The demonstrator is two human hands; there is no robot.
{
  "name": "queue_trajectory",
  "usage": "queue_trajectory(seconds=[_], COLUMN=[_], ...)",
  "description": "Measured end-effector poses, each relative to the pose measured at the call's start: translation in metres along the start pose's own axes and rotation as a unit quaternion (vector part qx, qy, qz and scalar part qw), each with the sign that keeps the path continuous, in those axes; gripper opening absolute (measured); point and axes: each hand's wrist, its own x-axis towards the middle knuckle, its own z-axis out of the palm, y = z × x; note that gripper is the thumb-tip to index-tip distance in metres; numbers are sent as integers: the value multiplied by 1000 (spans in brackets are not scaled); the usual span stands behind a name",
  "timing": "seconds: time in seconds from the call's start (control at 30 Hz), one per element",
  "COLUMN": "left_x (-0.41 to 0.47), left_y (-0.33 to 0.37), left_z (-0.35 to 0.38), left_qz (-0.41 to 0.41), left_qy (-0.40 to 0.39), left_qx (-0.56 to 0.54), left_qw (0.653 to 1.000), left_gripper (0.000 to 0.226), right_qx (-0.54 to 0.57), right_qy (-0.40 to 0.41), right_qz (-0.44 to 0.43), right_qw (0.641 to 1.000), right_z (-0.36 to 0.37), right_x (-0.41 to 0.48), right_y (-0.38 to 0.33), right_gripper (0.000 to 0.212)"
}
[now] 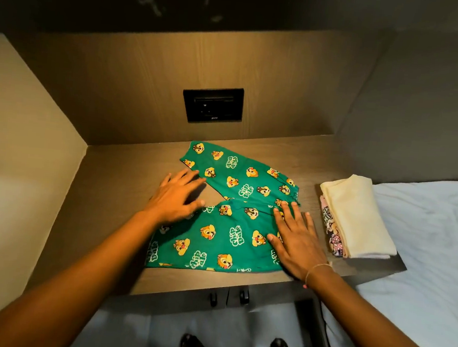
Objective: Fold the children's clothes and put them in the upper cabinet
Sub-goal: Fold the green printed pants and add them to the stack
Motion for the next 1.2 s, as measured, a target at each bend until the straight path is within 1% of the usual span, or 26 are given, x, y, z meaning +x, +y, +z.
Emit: queue_trajectory(seconds=[0.03, 0.1, 0.13, 0.2, 0.27, 0.4, 0.47, 0.5, 0.53, 0.57, 0.63, 0.67, 0.7, 0.73, 0.8, 0.83, 0.9, 0.97, 1.0, 1.1, 1.2], left_x=[-20, -68, -92, -132, -151, -152, -151, -150, -148, -147, -137, -129, -118, -106, -73, -53, -14, 21, 36, 76, 107], left_y=[0, -4, -8, -16, -22, -14, -7, -5, -3, 0, 6, 7, 7, 7, 5, 4, 2, 4, 6, 11, 16], left_z=[-1, 3, 6, 12, 17, 22, 24, 24, 22, 18, 7, 0, -7, -15, -27, -31, -38, -44, -46, -49, -44], left_qz=[12, 51, 65, 66, 43, 21, 17, 4, -25, -68, -135, -147, -152, -154, -156, -159, -166, -162, -159, -156, -168], left_qy=[20, 64, 71, 58, 53, 92, 108, 120, 131, 143, 182, 205, 222, 233, 250, 252, 237, 209, 196, 153, 109], left_qx=[-23, -51, -47, -35, -42, -46, -70, -104, -168, -264, -443, -482, -492, -491, -447, -416, -371, -337, -318, -295, -277], left_qw=[999, 995, 994, 996, 997, 994, 992, 987, 977, 952, 867, 839, 828, 825, 845, 859, 882, 903, 914, 930, 940], left_gripper=[69, 50, 40, 31, 29, 33, 32, 29, 25, 19, 6, 6, 13, 17, 13, 9, 5, 6, 7, 13, 17], right_qx=[14, 52, 67, 74, 83, 88, 85, 90, 109, 147, 259, 308, 344, 366, 391, 394, 365, 317, 305, 277, 250], right_qy=[22, 63, 74, 76, 78, 107, 116, 123, 129, 134, 136, 137, 148, 166, 189, 185, 160, 137, 132, 125, 114], right_qz=[-19, -59, -77, -97, -96, -96, -96, -96, -95, -89, -46, -22, -2, 18, 69, 100, 156, 195, 213, 262, 287], right_qw=[999, 995, 992, 990, 989, 986, 985, 984, 981, 976, 955, 941, 927, 915, 898, 895, 904, 918, 919, 916, 918], right_z=[-1, -1, 0, 5, 9, 13, 11, 9, 8, 6, -2, -5, -8, -11, -19, -22, -26, -28, -29, -32, -35], right_x=[-8, -29, -39, -53, -57, -54, -52, -53, -55, -59, -69, -71, -70, -66, -51, -42, -25, -12, -7, 5, 12], right_y=[2, 7, 11, 17, 22, 21, 16, 12, 9, 5, -4, -8, -12, -15, -18, -17, -12, -5, -2, 3, 6], right_gripper=[65, 58, 53, 42, 34, 28, 19, 16, 15, 15, 13, 11, 9, 7, 2, 2, 7, 16, 17, 12, 12])
